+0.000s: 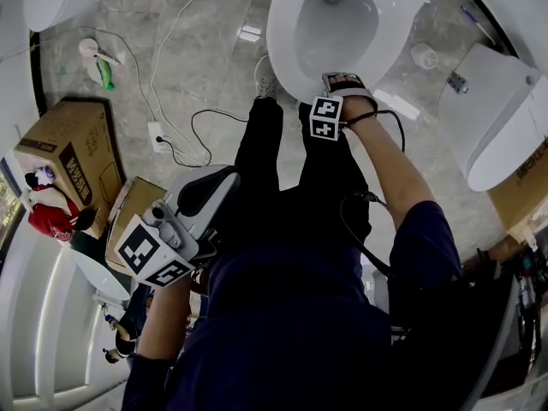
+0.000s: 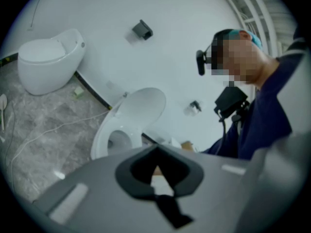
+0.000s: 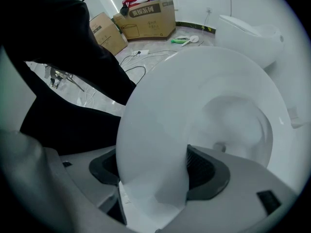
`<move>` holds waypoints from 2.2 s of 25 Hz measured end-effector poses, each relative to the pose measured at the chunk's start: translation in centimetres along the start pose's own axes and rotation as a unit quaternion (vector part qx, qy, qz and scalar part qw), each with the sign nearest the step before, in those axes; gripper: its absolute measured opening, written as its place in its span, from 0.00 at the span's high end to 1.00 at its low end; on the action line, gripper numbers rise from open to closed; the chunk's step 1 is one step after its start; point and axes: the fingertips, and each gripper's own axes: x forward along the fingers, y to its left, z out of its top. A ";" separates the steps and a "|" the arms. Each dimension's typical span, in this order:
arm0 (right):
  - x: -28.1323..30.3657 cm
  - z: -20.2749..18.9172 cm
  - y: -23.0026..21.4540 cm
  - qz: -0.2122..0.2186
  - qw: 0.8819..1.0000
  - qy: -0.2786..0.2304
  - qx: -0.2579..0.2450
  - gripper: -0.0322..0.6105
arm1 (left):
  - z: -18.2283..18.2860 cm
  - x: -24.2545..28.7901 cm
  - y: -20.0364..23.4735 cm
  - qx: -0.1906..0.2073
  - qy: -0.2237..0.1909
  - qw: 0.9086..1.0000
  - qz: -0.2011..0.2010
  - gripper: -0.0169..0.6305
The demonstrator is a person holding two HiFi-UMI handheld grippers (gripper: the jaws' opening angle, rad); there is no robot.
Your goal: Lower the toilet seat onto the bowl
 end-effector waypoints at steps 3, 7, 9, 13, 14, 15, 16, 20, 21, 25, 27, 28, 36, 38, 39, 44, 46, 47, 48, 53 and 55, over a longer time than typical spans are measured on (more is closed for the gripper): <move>0.6 0.0 0.0 -0.003 1.000 0.003 -0.001 0.44 | -0.3 0.0 0.2 -0.003 0.006 1.000 0.003 0.97; 1.5 0.0 -0.1 -0.002 1.000 0.007 -0.004 0.44 | -0.6 0.1 0.6 -0.006 0.010 1.000 0.005 0.97; 2.0 -0.1 -0.1 -0.001 1.000 0.009 -0.004 0.44 | -0.8 0.1 0.8 -0.008 0.013 1.000 0.006 0.97; 2.6 -0.1 -0.1 0.002 1.000 0.013 -0.007 0.44 | -1.0 0.1 1.1 -0.011 0.016 1.000 0.009 0.97; 2.7 -0.2 -0.1 0.003 1.000 0.014 -0.007 0.45 | -1.1 0.1 1.2 -0.011 0.017 1.000 0.010 0.97; 2.9 -0.2 -0.1 0.004 1.000 0.015 -0.008 0.44 | -1.1 0.0 1.3 -0.012 0.017 1.000 0.011 0.97; 3.0 -0.3 -0.1 0.004 1.000 0.016 -0.008 0.45 | -1.1 0.0 1.3 -0.012 0.017 1.000 0.012 0.97; 3.4 -0.4 -0.3 0.009 1.000 0.019 -0.008 0.45 | -1.1 0.0 1.6 -0.015 0.018 1.000 0.014 0.97; 3.5 -0.4 -0.3 0.012 1.000 0.019 -0.008 0.45 | -1.1 0.0 1.6 -0.016 0.018 1.000 0.015 0.97; 4.0 -0.5 -0.2 0.019 1.000 0.023 -0.008 0.45 | -1.2 0.0 1.7 -0.013 0.021 1.000 0.015 0.97; 4.2 -0.5 -0.2 0.021 0.999 0.024 -0.007 0.45 | -1.4 0.0 1.7 -0.011 0.023 1.000 0.016 0.97; 4.3 -0.5 -0.2 0.022 0.999 0.025 -0.007 0.45 | -1.4 -0.1 1.8 -0.011 0.024 1.000 0.016 0.97; 5.0 -0.6 -0.2 0.030 0.999 0.031 -0.005 0.45 | -1.4 -0.2 2.1 -0.014 0.025 0.999 0.017 0.97; 5.1 -0.6 -0.3 0.029 0.999 0.029 -0.005 0.45 | -1.5 -0.2 2.1 -0.014 0.025 0.999 0.017 0.97; 5.0 -0.6 -0.4 0.027 0.999 0.028 -0.003 0.45 | -1.5 -0.2 2.2 -0.013 0.026 0.999 0.016 0.97; 3.9 -0.1 -0.5 0.021 0.999 0.020 0.031 0.44 | -1.1 -0.4 1.3 -0.001 0.028 1.000 0.002 0.97; 2.4 0.6 -0.6 0.018 0.999 0.007 0.048 0.44 | -0.4 -0.6 0.5 0.009 0.027 1.000 -0.007 0.97; 1.3 1.0 -0.6 0.015 0.998 -0.004 0.057 0.44 | 0.0 -0.7 0.0 0.015 0.026 0.999 -0.013 0.97; 0.0 1.4 -0.7 0.011 0.997 -0.017 0.068 0.44 | 0.5 -0.7 -0.6 0.023 0.026 0.999 -0.020 0.97; -7.7 1.5 -1.6 -0.026 0.978 -0.090 0.188 0.44 | 3.7 -0.5 -4.5 0.087 0.014 0.994 -0.072 0.97; -11.7 1.6 -0.6 -0.033 0.963 -0.121 0.240 0.44 | 5.1 -1.1 -6.8 0.109 0.010 0.990 -0.088 0.97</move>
